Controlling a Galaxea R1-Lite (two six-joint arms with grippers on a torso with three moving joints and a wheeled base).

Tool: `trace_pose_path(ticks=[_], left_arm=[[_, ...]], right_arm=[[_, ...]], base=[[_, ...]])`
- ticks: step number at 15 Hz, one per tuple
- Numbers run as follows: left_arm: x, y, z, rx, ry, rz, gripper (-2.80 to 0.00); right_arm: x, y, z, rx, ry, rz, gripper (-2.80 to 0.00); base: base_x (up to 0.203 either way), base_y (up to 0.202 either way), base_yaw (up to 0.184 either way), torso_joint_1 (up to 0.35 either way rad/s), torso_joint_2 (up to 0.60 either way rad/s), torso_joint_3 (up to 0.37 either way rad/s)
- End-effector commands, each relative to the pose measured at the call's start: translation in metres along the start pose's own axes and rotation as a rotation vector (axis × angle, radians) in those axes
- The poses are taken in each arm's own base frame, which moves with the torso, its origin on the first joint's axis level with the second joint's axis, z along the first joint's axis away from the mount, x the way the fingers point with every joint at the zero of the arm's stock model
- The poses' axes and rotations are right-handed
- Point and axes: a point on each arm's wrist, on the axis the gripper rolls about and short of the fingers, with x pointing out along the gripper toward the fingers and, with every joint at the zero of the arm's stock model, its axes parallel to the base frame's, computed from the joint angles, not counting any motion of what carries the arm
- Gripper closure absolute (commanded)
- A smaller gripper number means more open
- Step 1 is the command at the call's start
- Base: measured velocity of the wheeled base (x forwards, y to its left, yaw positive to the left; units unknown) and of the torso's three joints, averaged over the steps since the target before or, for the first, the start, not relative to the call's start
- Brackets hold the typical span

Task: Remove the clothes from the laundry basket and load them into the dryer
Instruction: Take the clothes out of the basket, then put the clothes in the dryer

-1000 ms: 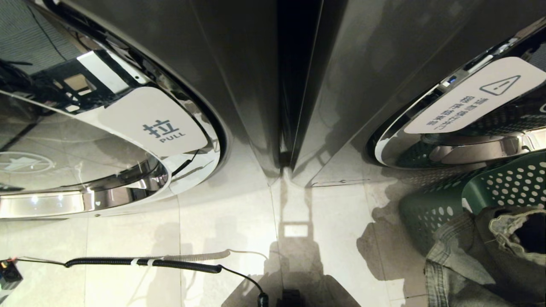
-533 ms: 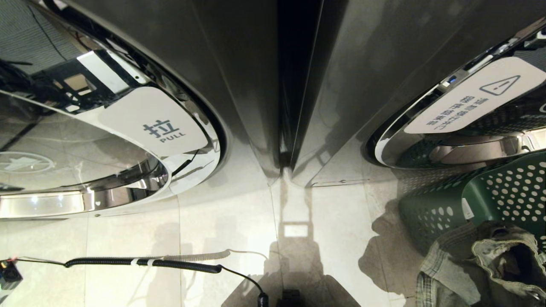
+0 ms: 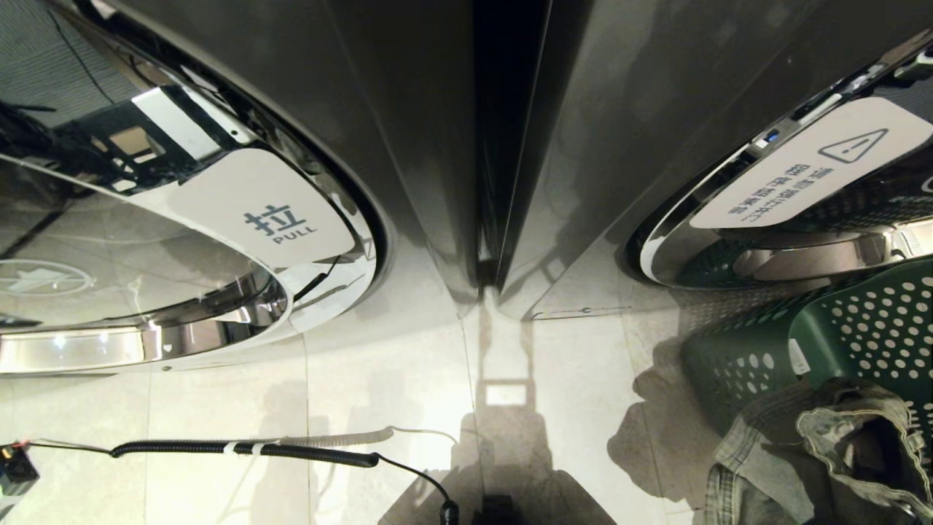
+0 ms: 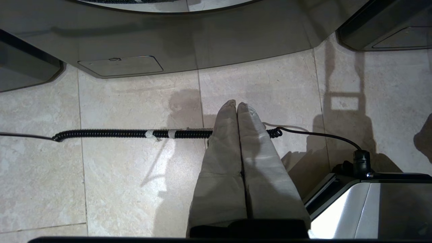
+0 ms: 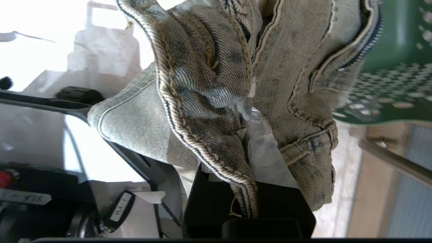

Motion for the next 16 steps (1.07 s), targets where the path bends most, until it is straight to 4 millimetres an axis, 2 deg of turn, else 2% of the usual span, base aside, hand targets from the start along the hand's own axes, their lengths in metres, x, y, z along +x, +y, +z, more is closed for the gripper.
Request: trace_pose_path(ticks=[1,3,7,11,16], left_arm=[[0.000,0.000,0.000,-0.001,-0.001,0.000,0.00],[0.000,0.000,0.000,-0.001,-0.001,0.000,0.00],[0.000,0.000,0.000,-0.001,-0.002,0.000,0.00],[0.000,0.000,0.000,-0.001,-0.001,0.000,0.00],[0.000,0.000,0.000,-0.001,-0.001,0.000,0.00]], right_arm=[[0.001,0.000,0.000,0.009,0.023,-0.035,0.00],[-0.002,0.001,-0.001,0.017,-0.026,-0.088,0.00],[-0.007,0.001,-0.003,0.008,-0.088,-0.084,0.00],[-0.021,0.003,-0.010,-0.021,-0.277,-0.073,0.00],[-0.021,0.003,-0.010,-0.022,-0.281,-0.069,0.00]], base=[[0.000,0.000,0.000,0.000,0.00,0.000],[0.000,0.000,0.000,0.000,0.00,0.000],[0.000,0.000,0.000,0.000,0.00,0.000],[0.000,0.000,0.000,0.000,0.00,0.000],[0.000,0.000,0.000,0.000,0.00,0.000]])
